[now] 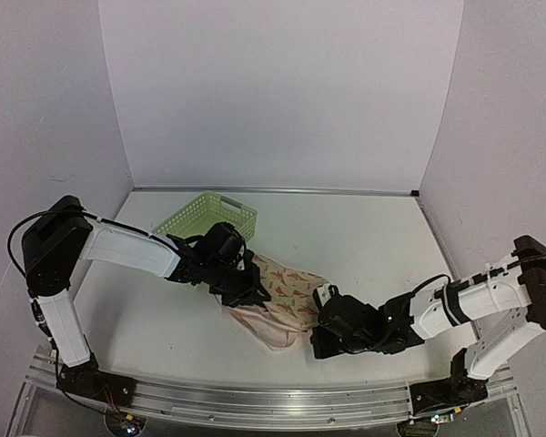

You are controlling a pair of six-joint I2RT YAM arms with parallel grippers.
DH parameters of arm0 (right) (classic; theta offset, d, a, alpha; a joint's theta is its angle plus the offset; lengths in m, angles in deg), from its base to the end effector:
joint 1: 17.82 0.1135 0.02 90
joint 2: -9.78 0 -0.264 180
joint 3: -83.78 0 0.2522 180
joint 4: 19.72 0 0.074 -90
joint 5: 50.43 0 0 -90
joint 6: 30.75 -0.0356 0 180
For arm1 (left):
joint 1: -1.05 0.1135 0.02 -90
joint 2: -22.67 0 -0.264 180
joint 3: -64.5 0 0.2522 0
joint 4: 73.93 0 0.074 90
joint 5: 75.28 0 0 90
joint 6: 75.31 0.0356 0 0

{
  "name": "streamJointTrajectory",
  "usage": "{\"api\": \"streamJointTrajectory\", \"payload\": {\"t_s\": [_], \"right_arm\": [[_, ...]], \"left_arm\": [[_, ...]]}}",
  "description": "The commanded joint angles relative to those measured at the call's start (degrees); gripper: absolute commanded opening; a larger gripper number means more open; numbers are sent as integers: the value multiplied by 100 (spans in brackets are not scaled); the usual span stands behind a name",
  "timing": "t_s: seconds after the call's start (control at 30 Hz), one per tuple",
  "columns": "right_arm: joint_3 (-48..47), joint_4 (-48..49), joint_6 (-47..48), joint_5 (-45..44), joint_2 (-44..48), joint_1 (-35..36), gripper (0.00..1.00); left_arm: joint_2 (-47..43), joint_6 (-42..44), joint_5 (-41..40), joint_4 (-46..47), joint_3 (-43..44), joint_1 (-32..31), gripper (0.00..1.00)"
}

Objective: Unzip the laundry bag and remove the bra
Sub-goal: Unzip the zipper of the laundry bag.

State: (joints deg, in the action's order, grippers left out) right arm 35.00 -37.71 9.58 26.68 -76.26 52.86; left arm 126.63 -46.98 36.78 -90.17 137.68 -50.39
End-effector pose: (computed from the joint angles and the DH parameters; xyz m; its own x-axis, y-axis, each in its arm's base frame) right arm 0.0950 0.2469 0.1349 -0.8451 -0.1645 -0.5086 -0.3609 0.8775 0.3159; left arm 0.2222 -0.3002 0.1624 -0.9948 -0.0608 -0.0817 0.0182 0.6827 -0.7305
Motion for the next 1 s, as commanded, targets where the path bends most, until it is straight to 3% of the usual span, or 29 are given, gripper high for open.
{"api": "streamJointTrajectory", "payload": {"t_s": [0.0, 0.4, 0.97], "right_arm": [[42, -612, -81, -429, 212, -5, 0], [-309, -1140, 386, -563, 242, -492, 0], [-792, -1163, 1435, 20, 46, -1700, 0]], "left_arm": [[-315, 328, 97, 49, -132, 82, 0], [-645, 774, 299, 72, -429, 82, 0], [-767, 1156, 577, 116, -664, -15, 0]]}}
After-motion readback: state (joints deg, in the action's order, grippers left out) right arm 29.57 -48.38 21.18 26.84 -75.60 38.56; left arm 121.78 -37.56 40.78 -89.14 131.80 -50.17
